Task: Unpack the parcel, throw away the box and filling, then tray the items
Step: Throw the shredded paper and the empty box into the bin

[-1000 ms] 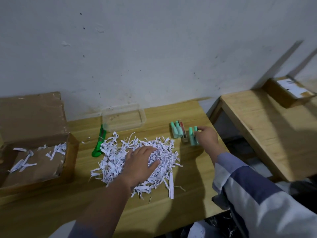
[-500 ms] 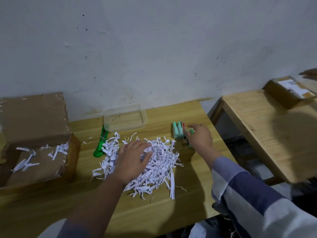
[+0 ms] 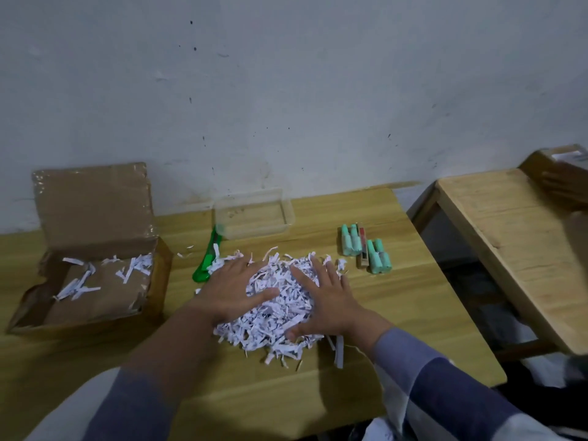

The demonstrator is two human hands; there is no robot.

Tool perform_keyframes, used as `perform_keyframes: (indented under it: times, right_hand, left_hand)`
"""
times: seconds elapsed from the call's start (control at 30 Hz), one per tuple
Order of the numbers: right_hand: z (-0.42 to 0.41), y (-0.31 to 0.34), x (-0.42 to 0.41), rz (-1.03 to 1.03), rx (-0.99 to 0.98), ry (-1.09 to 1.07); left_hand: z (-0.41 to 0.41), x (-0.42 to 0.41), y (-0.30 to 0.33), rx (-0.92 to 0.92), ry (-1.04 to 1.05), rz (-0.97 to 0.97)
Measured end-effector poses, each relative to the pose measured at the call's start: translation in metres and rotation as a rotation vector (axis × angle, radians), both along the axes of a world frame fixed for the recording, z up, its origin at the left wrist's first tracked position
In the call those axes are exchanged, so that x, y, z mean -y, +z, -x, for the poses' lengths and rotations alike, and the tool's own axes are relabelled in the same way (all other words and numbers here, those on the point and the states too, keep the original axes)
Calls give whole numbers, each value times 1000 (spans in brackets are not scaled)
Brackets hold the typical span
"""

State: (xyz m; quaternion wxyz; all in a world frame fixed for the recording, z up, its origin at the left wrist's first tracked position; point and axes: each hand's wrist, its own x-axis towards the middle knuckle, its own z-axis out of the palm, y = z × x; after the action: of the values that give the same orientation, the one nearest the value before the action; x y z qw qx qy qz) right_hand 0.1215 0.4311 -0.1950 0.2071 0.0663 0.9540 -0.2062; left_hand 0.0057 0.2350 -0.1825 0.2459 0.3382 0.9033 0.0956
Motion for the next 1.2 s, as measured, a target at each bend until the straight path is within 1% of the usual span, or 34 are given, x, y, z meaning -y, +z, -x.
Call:
perform_keyframes:
  times: [0.1, 0.17, 0.23, 0.3, 0.37, 0.47, 0.57, 0.63, 0.83, 0.93, 1.07, 1.2]
  right_hand:
    - [-6, -7, 1, -30, -92, 14]
    - [-13, -10, 2, -60, -153, 25]
    - [-20, -15, 7, -92, -216, 23]
    - [-27, -19, 14, -110, -281, 10]
    - [-30, -20, 18, -97, -316, -12]
    - [-31, -17, 19, 16, -315, -107]
    - [-36, -6, 17, 116, -339, -201]
    - [-44, 6, 15, 157, -375, -276]
    - [-96, 50, -2, 213, -506, -488]
    - [-140, 65, -14, 163, -524, -579]
    - [-211, 71, -29, 130, -548, -679]
    - [-278, 58, -45, 132, -531, -785]
  left_hand:
    - [-15, 14, -8, -9, -122, 19]
    - [-26, 26, -19, -96, -184, 25]
    - [-40, 33, -34, -221, -197, -68]
    - [-53, 32, -42, -272, -117, -193]
    - [-64, 24, -43, -236, -24, -238]
    - [-76, 12, -37, -99, 104, -310]
    - [-82, 3, -21, -20, 185, -408]
    - [-86, -4, -10, -7, 202, -458]
    - [-119, -37, 24, 30, 154, -576]
    - [-154, -60, 36, 66, 102, -618]
    - [-210, -89, 41, 152, 19, -604]
    - [-269, -117, 31, 247, -33, -591]
